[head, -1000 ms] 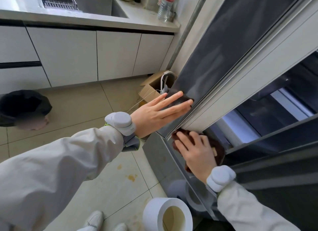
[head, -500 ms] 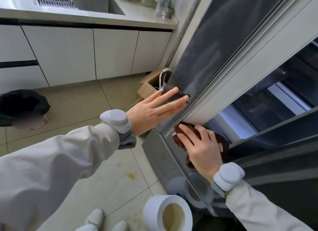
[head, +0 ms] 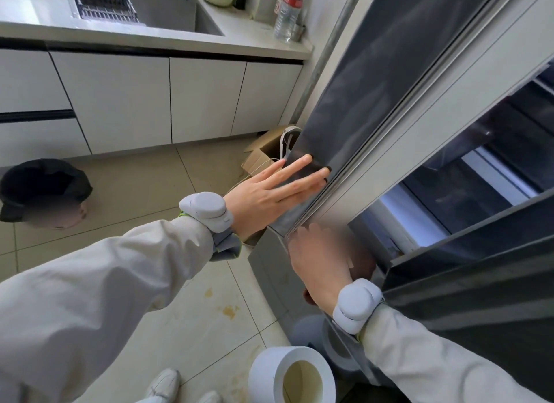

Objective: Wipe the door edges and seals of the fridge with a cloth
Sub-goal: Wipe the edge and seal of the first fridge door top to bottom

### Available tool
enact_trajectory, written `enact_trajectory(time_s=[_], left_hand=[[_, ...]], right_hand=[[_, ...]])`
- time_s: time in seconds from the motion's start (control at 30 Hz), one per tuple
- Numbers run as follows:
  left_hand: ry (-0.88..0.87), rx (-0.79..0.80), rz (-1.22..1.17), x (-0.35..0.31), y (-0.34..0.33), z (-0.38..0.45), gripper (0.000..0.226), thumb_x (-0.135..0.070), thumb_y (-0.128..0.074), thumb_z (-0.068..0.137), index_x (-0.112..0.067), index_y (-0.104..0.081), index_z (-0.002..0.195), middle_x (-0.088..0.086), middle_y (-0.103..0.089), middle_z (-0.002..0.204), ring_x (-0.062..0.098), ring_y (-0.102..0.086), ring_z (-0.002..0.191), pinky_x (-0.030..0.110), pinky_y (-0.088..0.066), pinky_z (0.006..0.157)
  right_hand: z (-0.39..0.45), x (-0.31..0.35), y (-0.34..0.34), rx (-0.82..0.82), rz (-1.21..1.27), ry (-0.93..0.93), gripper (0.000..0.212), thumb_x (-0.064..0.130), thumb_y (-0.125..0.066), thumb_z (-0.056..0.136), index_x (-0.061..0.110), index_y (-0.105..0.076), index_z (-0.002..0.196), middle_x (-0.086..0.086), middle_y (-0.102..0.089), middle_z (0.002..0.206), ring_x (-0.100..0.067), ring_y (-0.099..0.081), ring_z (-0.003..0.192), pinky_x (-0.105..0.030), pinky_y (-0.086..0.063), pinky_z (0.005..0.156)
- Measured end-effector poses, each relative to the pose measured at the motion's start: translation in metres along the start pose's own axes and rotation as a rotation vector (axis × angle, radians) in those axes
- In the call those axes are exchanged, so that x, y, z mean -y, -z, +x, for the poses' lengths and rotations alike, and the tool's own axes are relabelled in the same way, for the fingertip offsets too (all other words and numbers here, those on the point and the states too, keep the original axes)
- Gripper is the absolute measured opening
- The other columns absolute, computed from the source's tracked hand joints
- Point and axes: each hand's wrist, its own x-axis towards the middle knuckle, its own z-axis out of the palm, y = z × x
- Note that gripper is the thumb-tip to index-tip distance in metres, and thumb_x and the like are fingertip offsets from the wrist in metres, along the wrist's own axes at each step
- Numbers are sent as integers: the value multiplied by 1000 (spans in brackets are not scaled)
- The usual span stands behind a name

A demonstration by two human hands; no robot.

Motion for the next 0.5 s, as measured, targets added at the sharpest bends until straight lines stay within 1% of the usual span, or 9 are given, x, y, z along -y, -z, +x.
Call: enact_trajectory(time_s=[0.07,0.1,0.17,0.23,0.3,0.33,0.37,0.43,0.5], left_hand=[[-8,3,-5,0,0,0,78,-12,-58,75,-12,-19,143,6,-17,148,35,-14,137,50,-15,106],[-11,2,-5,1,-1,2,74,-12,-53,77,-12,-20,143,6,-18,148,34,-14,136,49,-15,106],[-6,18,-20,0,-2,1,65,-8,-41,82,-13,-20,143,5,-18,149,33,-15,137,47,-18,108],[-2,34,-34,0,-4,-1,56,-5,-22,88,-13,-19,144,5,-20,150,32,-15,137,46,-21,108],[-5,40,-38,0,-4,-2,53,-4,-6,94,-13,-20,144,5,-26,151,32,-18,138,44,-22,109],[-2,34,-34,0,-4,-2,53,-3,-3,95,-13,-22,144,5,-30,151,32,-20,138,44,-22,110],[0,23,-33,1,-4,-2,52,-1,-6,96,-13,-23,144,5,-31,150,32,-23,138,43,-23,109],[1,7,-66,2,-3,-2,53,-1,-21,92,-13,-22,143,5,-26,151,33,-24,138,45,-24,109],[8,-14,-82,0,-1,-1,54,-1,-19,89,-13,-23,142,6,-27,150,35,-24,137,46,-24,108]], right_hand=[[1,-9,11,1,-23,7,26,2,-40,74,8,-63,65,-11,-61,71,-29,-57,69,-37,-27,67],[1,-12,12,3,-49,20,19,3,-47,72,8,-64,67,-12,-62,72,-29,-57,71,-38,-27,67],[-1,-10,7,43,-81,58,10,2,-57,63,9,-64,66,-11,-61,72,-30,-51,76,-38,-27,68],[-5,1,-7,69,-87,78,17,-6,-54,61,10,-60,61,-10,-57,67,-27,-38,77,-37,-25,66],[-6,8,-18,70,-92,88,24,-6,-46,68,11,-56,55,-9,-54,62,-25,-33,75,-36,-24,65],[-5,9,-20,70,-93,93,27,-5,-41,70,11,-55,54,-9,-53,61,-25,-33,74,-36,-24,65],[-3,9,-18,84,-93,100,26,-4,-41,70,11,-54,53,-9,-52,60,-25,-33,74,-36,-24,64],[-1,6,-8,137,-74,153,18,-2,-53,63,12,-54,51,-7,-52,58,-26,-39,71,-36,-25,65],[-1,-2,9,161,-23,234,11,4,-59,58,14,-59,53,-5,-57,61,-27,-50,68,-35,-26,66]])
